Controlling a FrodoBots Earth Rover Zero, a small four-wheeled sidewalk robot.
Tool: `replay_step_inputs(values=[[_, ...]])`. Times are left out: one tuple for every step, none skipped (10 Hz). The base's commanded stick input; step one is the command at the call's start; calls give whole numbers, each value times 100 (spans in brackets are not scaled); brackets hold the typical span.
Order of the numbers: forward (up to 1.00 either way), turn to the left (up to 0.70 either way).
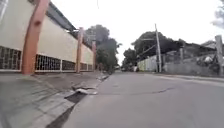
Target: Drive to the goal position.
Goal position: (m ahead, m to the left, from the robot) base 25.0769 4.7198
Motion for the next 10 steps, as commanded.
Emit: replay_step_inputs(values=[[70,0],[70,0],[70,0],[70,0],[70,0],[70,0],[70,0],[70,0],[70,0],[70,0]])
